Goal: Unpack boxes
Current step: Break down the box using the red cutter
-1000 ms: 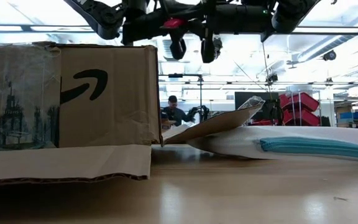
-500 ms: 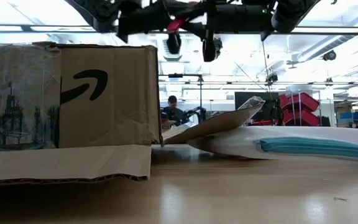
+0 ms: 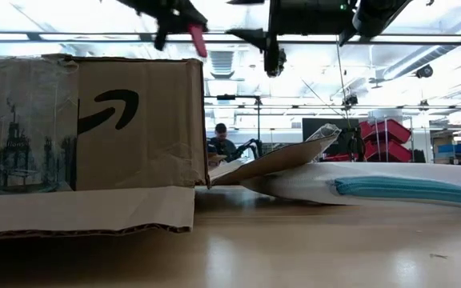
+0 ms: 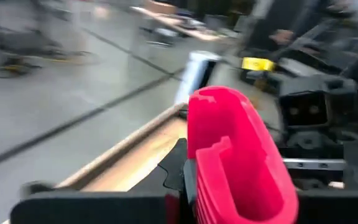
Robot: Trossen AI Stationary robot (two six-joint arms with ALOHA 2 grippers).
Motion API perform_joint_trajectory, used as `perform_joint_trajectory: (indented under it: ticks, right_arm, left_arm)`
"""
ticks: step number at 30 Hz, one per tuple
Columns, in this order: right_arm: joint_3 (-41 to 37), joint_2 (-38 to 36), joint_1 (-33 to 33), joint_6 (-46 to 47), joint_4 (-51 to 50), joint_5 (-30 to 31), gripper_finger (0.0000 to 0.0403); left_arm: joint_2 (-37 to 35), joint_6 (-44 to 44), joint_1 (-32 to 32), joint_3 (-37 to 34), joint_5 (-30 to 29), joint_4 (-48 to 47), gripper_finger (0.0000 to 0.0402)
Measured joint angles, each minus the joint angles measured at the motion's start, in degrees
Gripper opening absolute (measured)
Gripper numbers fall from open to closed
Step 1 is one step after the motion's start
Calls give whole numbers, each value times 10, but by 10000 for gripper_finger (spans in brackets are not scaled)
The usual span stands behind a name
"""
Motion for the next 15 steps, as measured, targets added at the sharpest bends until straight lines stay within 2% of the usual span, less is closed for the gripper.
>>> perform_joint_trajectory:
  ticks: [3, 10, 15]
  right_arm:
    - [0, 7, 1, -18, -4, 0, 199]
    - [0, 33, 1, -50, -44, 2, 179]
    - [25, 53, 2, -108, -81, -3, 142]
  left_arm:
    - [-17, -9, -12, 0, -110, -38, 33]
    - [-19, -102, -53, -3, -298, -160, 33]
    - [-16, -146, -72, -10, -390, -202, 33]
